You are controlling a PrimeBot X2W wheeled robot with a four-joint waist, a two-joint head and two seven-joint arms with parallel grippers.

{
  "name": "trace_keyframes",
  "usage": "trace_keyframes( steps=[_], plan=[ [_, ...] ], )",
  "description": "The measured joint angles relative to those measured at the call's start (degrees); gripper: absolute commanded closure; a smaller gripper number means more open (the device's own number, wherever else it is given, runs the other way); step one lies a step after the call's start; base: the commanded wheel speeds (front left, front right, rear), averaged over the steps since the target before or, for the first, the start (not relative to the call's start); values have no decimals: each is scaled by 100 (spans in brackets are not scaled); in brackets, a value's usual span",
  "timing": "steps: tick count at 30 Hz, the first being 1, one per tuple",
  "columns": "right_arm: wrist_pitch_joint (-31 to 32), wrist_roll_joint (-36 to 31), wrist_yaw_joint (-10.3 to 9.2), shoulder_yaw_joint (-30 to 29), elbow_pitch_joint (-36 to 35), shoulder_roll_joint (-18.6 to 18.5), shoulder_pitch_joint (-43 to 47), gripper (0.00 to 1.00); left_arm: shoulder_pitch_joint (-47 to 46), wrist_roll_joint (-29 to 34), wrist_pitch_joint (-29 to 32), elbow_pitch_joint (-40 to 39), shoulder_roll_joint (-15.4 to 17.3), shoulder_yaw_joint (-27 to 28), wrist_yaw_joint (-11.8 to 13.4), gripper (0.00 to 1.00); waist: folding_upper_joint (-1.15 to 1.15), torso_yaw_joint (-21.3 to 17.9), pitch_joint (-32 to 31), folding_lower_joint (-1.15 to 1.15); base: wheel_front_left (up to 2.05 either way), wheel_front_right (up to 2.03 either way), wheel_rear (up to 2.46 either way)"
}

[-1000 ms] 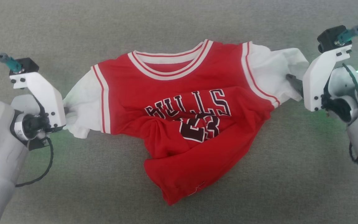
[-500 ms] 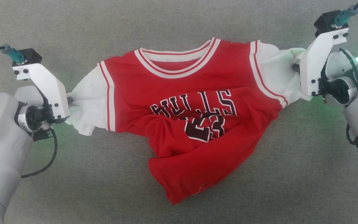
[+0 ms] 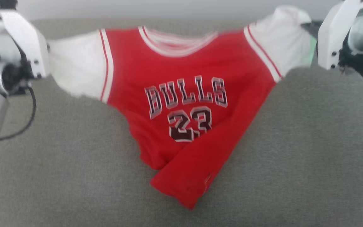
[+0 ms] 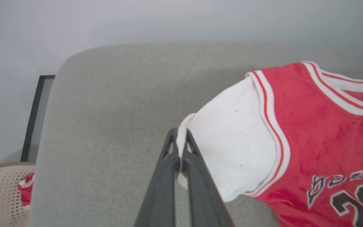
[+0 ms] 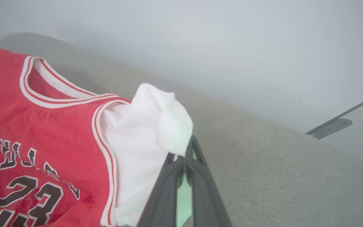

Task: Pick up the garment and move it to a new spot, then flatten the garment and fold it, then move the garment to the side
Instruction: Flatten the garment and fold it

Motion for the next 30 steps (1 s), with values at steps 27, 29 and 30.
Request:
trace_keyframes(
  steps=[27,29,30],
  plan=[
    [-1478,158,0,447,121,-126,-1171,100,-1638,386,-498,59,175,-14,-313,100,0,-571,-1329,0,0,0,0],
    [-1615,104,0,447,283,-77,-1302,100,-1718,389,-625,122,152,9,-348,100,0,-588,-1252,0,0,0,0],
    [-1786,11,0,445,466,-16,-1427,100,-1803,416,-761,205,119,27,-348,100,0,-604,-1145,0,0,0,0]
  ],
)
